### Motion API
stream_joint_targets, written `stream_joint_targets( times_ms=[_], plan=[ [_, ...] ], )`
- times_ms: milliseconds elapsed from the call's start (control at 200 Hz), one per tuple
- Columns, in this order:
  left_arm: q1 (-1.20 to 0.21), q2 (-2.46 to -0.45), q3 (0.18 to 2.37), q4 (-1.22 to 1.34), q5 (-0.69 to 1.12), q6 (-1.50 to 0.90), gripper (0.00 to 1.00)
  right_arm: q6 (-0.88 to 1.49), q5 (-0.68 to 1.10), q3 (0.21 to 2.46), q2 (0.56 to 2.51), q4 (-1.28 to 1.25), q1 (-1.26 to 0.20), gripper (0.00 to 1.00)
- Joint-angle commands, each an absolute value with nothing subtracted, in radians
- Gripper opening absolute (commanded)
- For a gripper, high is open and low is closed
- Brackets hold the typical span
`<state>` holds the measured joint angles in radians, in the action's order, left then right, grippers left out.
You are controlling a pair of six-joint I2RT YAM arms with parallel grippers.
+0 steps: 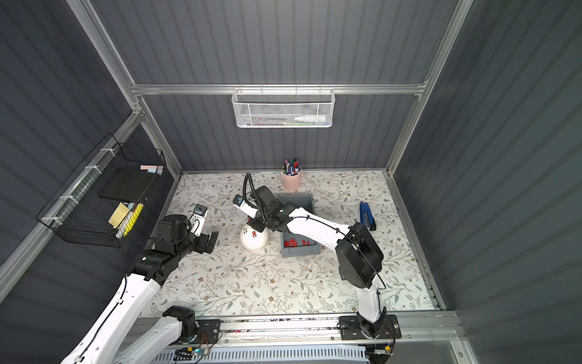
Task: Cover the protruding screws with screw protection sleeves
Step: Attach the screw protection sleeve to the screw.
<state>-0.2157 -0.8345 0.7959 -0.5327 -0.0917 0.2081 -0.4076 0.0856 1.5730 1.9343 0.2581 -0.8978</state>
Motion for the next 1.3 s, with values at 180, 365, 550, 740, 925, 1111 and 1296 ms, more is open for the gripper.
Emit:
stream_joint_targets(
  times_ms=[180,365,550,740,925,1111,1296],
  plan=[
    [-0.213,-0.838,0.795,-0.557,-0.089,0.196,0.99,-0.413,0.087,1.572,1.944,0.270,-0.899,0.03],
    [-0.213,-0.843,0.793,-0.557,-0.084,0.195,1.00,-0.413,0.093,1.571,1.950,0.274,-0.899,0.03],
    [-0.213,-0.843,0.794,-0.557,-0.084,0.196,1.00,-0.414,0.085,1.569,1.958,0.277,-0.899,0.03],
    [-0.213,-0.846,0.792,-0.556,-0.081,0.192,0.99,-0.407,0.083,1.574,1.968,0.280,-0.899,0.04],
    [-0.213,-0.848,0.792,-0.558,-0.078,0.192,0.99,-0.411,0.104,1.569,1.967,0.295,-0.900,0.04],
    [-0.213,-0.850,0.792,-0.557,-0.075,0.189,0.99,-0.409,0.147,1.513,1.919,0.251,-0.901,0.03],
    [-0.213,-0.849,0.792,-0.556,-0.074,0.189,0.99,-0.410,0.153,1.505,1.911,0.250,-0.900,0.03]
  ],
)
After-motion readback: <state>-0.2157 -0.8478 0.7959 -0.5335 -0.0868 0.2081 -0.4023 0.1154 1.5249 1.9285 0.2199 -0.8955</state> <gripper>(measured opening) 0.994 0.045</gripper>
